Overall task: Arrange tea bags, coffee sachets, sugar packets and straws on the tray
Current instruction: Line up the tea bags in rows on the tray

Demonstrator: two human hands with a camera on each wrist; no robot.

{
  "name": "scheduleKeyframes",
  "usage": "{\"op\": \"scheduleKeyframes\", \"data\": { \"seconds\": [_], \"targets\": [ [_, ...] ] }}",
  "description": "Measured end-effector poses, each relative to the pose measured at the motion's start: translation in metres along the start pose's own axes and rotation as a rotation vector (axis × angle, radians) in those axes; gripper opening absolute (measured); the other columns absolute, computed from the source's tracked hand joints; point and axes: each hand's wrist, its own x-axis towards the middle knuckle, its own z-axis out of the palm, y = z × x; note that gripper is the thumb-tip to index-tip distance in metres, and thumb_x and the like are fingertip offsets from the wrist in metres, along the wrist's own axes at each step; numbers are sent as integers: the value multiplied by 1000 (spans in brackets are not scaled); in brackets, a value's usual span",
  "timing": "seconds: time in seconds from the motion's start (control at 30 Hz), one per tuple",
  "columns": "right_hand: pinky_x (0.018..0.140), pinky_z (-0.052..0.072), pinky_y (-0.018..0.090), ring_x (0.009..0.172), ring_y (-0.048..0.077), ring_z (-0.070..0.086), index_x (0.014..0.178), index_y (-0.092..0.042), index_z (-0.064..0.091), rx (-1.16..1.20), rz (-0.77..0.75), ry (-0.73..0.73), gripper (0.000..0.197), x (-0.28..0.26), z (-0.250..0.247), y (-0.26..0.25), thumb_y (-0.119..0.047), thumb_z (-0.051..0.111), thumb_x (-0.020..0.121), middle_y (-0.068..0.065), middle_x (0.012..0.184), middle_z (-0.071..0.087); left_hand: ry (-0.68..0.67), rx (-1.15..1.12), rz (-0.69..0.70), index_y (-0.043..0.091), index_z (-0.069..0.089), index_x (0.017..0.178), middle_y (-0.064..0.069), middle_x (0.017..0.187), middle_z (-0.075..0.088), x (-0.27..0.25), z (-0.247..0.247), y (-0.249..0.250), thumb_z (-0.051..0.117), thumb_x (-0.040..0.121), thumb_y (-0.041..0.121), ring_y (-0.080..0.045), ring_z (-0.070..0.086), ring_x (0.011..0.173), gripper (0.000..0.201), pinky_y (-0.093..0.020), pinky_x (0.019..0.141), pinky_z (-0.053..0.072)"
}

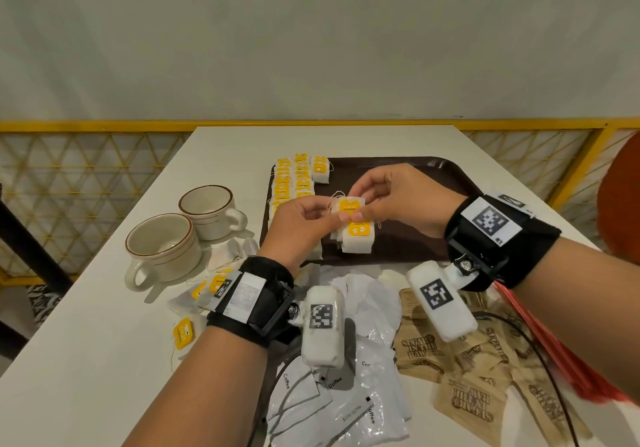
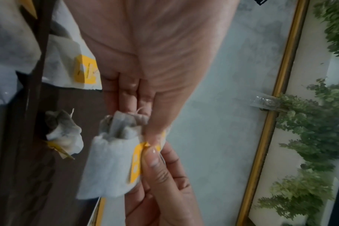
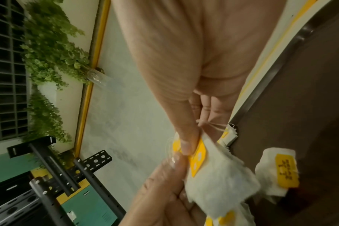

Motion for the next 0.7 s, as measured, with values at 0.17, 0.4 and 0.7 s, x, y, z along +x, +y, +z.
{"op": "scheduleKeyframes", "data": {
  "seconds": [0.17,0.4,0.7],
  "targets": [
    [81,57,35,80,18,66,96,-13,68,-7,15,-3,31,0,-3,4,-2,80,70,11,94,69,63,3,-12,11,70,93,-11,95,73,0,-2,-2,70,82,7,-22,68,90,11,-35,84,55],
    [59,52,17,73,12,69,103,-10,65,61,101,-110,34,-10,-13,-2,4,75,73,7,88,70,141,2,33,15,70,84,-16,92,72,2,-4,-2,70,83,6,-25,66,81,9,-36,78,56],
    [71,59,24,80,17,69,107,-8,64,19,20,-12,35,-2,-2,-4,6,73,76,14,101,69,4,23,28,17,73,86,-3,87,73,-1,-1,2,66,86,8,-16,66,84,11,-34,86,53]
  ]
}}
